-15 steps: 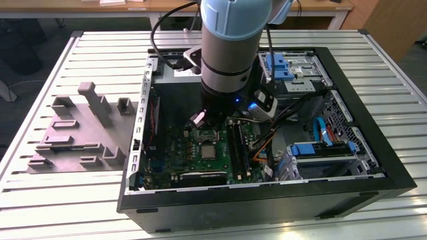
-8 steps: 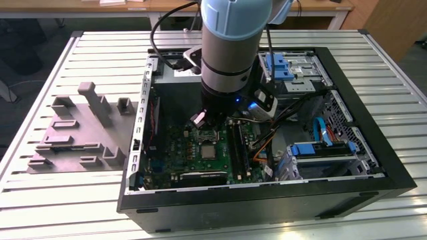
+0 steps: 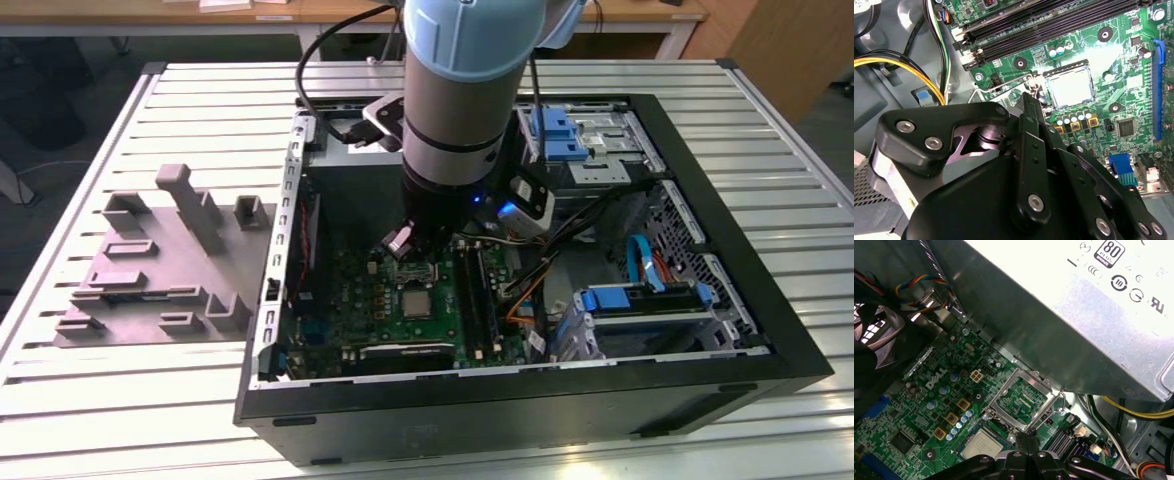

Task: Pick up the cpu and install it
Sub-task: 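Close the cpu cover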

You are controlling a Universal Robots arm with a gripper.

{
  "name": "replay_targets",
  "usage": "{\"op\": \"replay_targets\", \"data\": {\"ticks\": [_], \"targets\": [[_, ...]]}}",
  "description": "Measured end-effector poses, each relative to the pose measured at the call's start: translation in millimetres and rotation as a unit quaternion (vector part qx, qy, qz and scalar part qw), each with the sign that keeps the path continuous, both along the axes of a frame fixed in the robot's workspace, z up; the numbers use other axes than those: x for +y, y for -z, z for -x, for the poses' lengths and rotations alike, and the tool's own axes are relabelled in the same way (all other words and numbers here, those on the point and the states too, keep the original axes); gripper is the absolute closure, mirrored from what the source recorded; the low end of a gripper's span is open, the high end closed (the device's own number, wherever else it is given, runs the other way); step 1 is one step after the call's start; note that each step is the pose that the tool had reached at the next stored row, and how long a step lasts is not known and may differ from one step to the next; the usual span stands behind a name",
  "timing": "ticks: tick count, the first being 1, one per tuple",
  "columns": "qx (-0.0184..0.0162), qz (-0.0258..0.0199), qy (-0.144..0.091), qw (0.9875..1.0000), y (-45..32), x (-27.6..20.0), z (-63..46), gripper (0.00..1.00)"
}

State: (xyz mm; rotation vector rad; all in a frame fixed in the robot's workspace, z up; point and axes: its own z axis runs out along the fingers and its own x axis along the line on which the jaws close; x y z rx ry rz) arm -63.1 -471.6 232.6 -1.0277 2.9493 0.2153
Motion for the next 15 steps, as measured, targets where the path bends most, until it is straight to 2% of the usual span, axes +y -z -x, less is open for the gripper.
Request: {"op": "replay_targets", "data": {"ticks": [10,11,15], "targets": [[-0.0001,-0.0010,0.000,1.0000,0.8,0.5,-0.9,0.89],[0.0000,-0.0023,0.000,1.0000,0.9,0.7,-1.2,0.89],[0.0000,-0.0168,0.000,0.9999,2.9,1.5,-4.2,0.89]]}}
